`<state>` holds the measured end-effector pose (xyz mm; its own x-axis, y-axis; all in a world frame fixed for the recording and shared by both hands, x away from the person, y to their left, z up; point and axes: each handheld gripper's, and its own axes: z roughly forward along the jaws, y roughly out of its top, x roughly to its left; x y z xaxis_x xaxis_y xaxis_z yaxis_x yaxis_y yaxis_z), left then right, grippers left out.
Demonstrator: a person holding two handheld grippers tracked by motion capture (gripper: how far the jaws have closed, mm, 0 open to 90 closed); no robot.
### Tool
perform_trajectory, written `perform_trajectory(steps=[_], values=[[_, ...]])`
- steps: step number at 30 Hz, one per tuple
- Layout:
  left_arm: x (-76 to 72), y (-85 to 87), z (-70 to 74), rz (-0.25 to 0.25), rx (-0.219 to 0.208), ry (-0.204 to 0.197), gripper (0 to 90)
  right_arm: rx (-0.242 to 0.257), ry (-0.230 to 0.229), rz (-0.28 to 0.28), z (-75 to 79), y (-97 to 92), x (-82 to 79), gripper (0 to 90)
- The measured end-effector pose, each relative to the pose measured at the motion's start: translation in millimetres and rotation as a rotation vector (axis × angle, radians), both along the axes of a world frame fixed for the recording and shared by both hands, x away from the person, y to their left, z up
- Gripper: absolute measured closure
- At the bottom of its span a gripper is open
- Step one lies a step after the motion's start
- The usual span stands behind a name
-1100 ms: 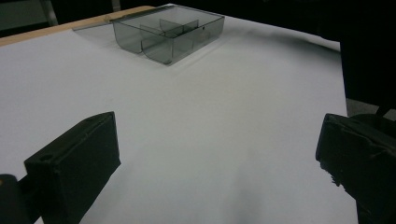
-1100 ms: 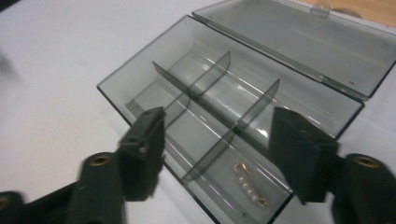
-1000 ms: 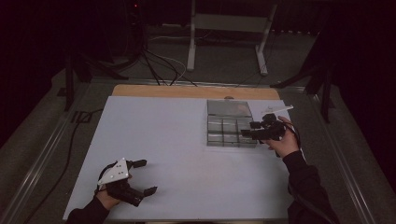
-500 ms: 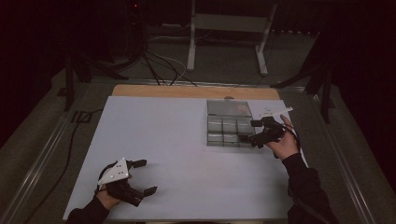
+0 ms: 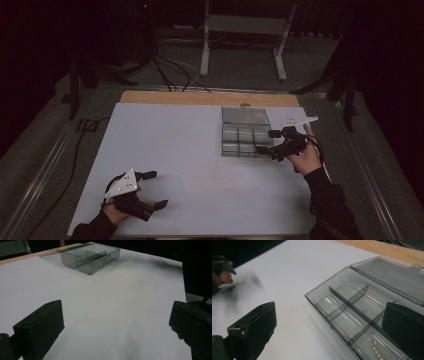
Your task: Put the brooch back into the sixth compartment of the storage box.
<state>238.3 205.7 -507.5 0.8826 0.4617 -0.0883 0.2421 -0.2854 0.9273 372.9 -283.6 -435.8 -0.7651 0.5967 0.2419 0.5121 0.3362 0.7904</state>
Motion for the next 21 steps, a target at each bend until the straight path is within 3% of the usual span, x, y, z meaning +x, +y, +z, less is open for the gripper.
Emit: perform_trajectory(steps=[11, 19, 21], values=[[-0.3, 0.0, -0.1, 0.001, 0.001, 0.0, 1.1, -0.018, 0.0, 0.024, 1.1, 3.5, -23.3, 0.0], [0.1, 0.1, 0.1, 0.002, -0.002, 0.001, 1.1, -0.007, 0.013, 0.039, -12.2, 2.1, -44.3, 0.0], [-0.4, -0.1, 0.0, 0.001, 0.002, -0.001, 1.0, -0.004, -0.006, 0.035, -16.0, 1.2, -49.6, 0.0]])
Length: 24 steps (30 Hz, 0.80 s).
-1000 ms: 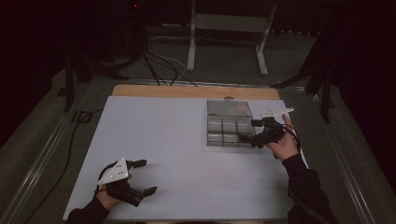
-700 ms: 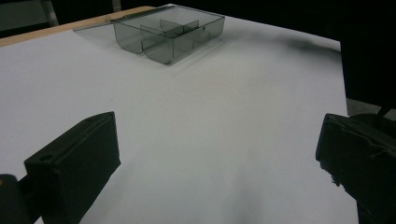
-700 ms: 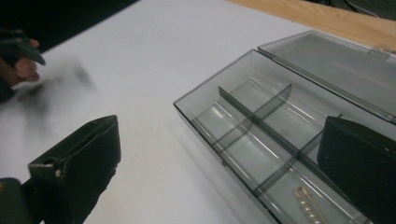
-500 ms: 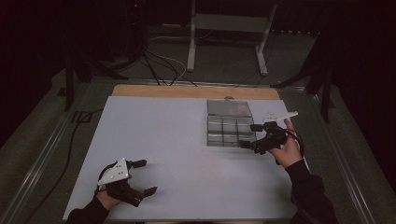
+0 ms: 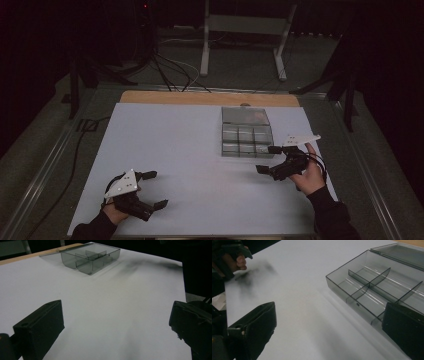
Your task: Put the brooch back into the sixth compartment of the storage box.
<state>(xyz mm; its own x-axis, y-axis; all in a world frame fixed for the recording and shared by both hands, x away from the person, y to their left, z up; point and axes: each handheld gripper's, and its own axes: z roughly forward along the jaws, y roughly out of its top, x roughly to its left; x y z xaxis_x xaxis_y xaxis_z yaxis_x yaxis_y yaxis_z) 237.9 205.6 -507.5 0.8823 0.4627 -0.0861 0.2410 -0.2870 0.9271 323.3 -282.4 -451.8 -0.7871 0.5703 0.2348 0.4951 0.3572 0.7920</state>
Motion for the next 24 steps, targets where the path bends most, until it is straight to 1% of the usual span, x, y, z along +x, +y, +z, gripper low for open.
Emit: perform_trajectory(steps=[3, 4, 6, 8, 12, 16, 18, 22, 23, 24], values=[[0.6, 0.2, 0.0, 0.0, -0.004, 0.003, 1.1, 0.007, 0.007, 0.003, -4.0, -1.1, -4.7, 0.0], [0.5, 0.1, -0.1, 0.001, -0.003, 0.003, 1.1, 0.016, 0.008, 0.008, -8.7, -1.9, -9.9, 0.0], [0.2, -0.2, -0.3, 0.0, -0.001, 0.003, 1.1, 0.019, 0.017, 0.016, -14.2, -2.4, -14.5, 0.0], [0.6, 0.0, -0.2, -0.001, -0.004, 0.004, 1.1, 0.006, 0.021, 0.025, -19.7, -3.0, -18.7, 0.0], [0.3, 0.1, -0.1, 0.0, -0.002, 0.004, 1.1, 0.012, 0.039, 0.028, -29.0, -4.6, -26.7, 0.0], [0.3, 0.5, 0.1, 0.001, -0.003, 0.001, 1.1, -0.007, 0.03, 0.024, -35.4, -6.1, -34.8, 0.0], [0.3, 0.5, 0.0, -0.001, -0.002, 0.001, 1.0, 0.003, 0.028, 0.023, -38.1, -7.6, -39.4, 0.0], [0.0, 0.0, -0.2, -0.001, 0.001, 0.001, 1.1, -0.012, 0.017, 0.022, -43.3, -10.6, -49.1, 0.0], [0.0, -0.1, -0.2, -0.002, 0.001, 0.001, 1.1, -0.005, 0.022, 0.021, -44.3, -11.4, -51.7, 0.0], [0.2, 0.0, -0.1, -0.003, 0.0, 0.001, 1.1, -0.009, 0.02, 0.02, -45.1, -12.2, -54.1, 0.0]])
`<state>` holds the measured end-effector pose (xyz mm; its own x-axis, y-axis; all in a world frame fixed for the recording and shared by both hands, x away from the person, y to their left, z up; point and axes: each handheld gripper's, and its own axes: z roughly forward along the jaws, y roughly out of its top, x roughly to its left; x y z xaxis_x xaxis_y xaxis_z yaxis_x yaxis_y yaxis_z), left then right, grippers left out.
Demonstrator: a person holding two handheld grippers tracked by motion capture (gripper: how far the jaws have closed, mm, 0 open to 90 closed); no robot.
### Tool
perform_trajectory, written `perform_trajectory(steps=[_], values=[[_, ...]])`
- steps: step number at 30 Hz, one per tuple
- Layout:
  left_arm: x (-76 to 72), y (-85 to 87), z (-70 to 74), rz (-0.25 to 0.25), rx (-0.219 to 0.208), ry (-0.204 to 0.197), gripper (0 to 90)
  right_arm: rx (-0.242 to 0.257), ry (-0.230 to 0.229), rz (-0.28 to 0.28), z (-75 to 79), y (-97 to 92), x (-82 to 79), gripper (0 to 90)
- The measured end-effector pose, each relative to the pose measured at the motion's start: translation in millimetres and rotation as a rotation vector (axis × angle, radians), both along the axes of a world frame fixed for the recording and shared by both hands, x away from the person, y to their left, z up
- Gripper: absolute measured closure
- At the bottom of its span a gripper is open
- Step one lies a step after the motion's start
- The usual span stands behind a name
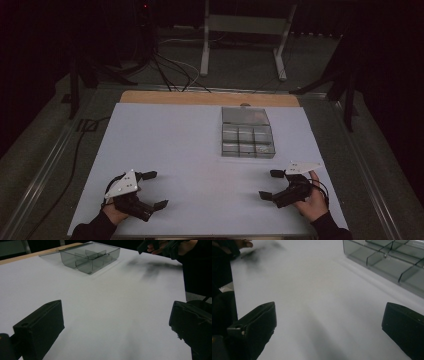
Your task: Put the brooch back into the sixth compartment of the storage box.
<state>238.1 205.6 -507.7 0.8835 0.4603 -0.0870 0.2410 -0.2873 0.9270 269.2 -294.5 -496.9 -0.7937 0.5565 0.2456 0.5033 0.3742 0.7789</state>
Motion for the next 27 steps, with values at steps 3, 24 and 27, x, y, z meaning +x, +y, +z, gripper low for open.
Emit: perform_trajectory(steps=[3, 24, 27], values=[[-0.2, 0.0, 0.0, 0.001, 0.001, 0.0, 1.1, 0.001, -0.004, -0.003, -1.7, -1.6, -5.3, 0.0], [0.3, -1.0, -0.5, 0.001, 0.002, 0.003, 1.1, -0.052, -0.08, -0.052, -11.7, -18.7, -32.1, 0.0], [0.1, -1.3, -0.5, -0.002, 0.007, 0.002, 1.1, -0.057, -0.082, -0.055, -11.9, -19.0, -31.9, 0.0]])
